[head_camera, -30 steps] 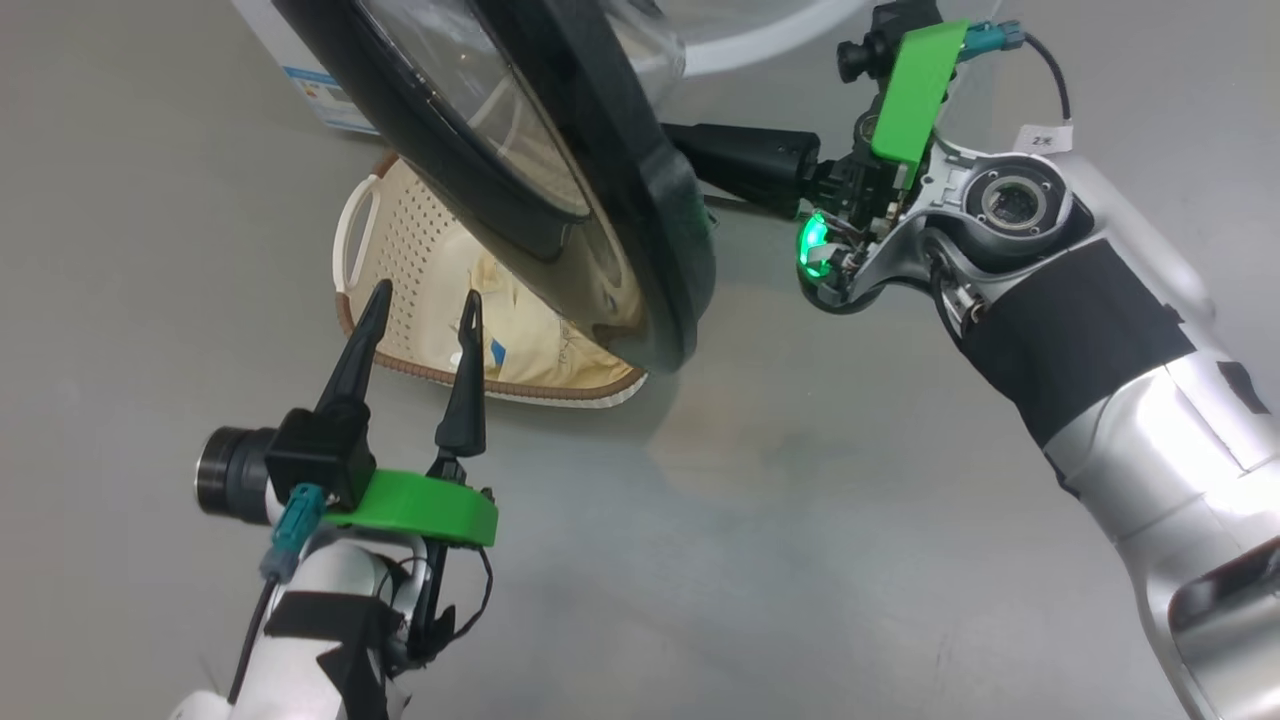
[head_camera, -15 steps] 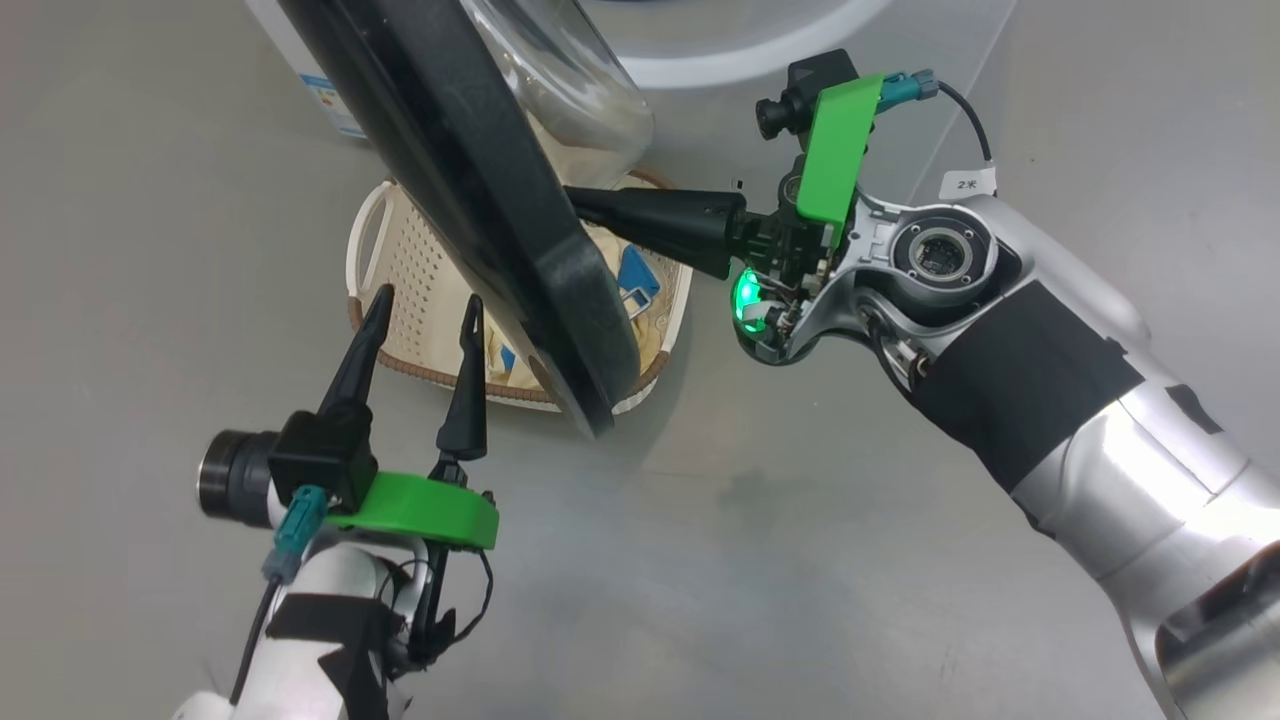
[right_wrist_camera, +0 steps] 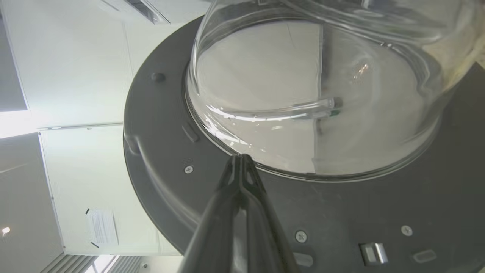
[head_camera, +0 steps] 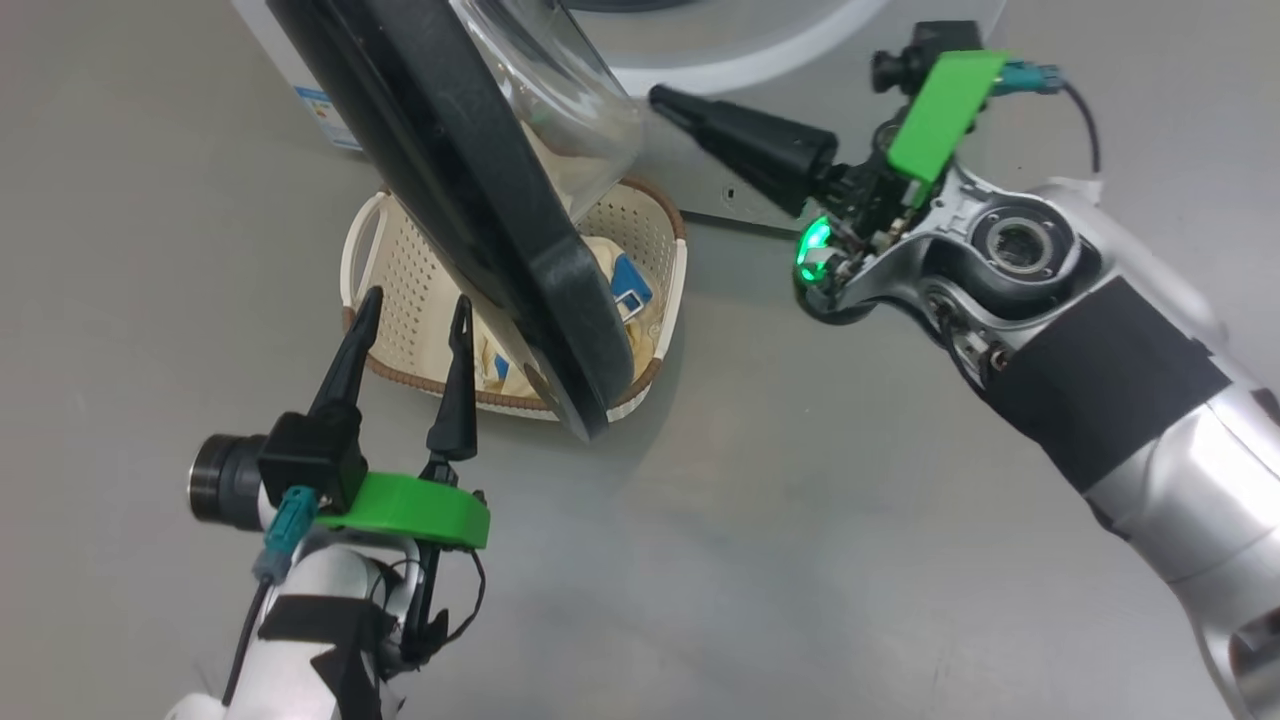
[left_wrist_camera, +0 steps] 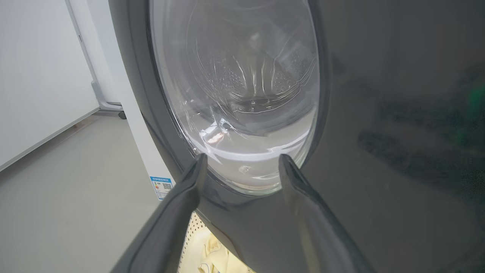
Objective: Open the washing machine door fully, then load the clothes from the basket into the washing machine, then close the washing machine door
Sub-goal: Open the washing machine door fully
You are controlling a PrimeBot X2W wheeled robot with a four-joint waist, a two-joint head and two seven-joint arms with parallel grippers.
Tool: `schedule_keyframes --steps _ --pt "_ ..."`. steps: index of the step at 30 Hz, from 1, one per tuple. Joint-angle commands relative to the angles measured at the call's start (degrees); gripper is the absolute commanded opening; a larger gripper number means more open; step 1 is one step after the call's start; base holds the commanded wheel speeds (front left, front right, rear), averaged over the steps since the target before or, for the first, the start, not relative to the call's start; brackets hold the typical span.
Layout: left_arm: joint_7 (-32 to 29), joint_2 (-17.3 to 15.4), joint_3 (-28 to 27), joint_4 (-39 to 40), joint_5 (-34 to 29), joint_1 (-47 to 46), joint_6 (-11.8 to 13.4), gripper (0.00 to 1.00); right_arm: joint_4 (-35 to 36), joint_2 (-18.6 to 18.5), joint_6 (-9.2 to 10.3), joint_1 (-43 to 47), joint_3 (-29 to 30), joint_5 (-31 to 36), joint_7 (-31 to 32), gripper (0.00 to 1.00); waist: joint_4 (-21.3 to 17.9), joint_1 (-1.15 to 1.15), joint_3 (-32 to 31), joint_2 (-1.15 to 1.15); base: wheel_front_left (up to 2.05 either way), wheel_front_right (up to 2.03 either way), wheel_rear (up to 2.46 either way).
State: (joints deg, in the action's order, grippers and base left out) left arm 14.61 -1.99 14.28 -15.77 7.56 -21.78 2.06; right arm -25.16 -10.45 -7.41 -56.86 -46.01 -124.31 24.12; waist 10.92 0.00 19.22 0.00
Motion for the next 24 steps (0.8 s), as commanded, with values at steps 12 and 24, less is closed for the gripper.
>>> schedule_keyframes --steps 12,24 --pt "0.4 -1.0 -4.4 1.0 -1.2 1.8 0.0 1.0 10.8 -13.3 -0.08 11.0 10.4 15.9 -30.6 0.4 -2.5 0.0 -2.5 0.0 0.0 0.0 0.0" --pt "0.4 -1.9 -6.4 0.6 -2.0 4.1 -0.5 1.0 3.0 -15.9 -0.08 18.9 18.9 42.9 -39.1 1.0 -5.8 0.0 -5.8 0.0 0.0 0.0 0.0"
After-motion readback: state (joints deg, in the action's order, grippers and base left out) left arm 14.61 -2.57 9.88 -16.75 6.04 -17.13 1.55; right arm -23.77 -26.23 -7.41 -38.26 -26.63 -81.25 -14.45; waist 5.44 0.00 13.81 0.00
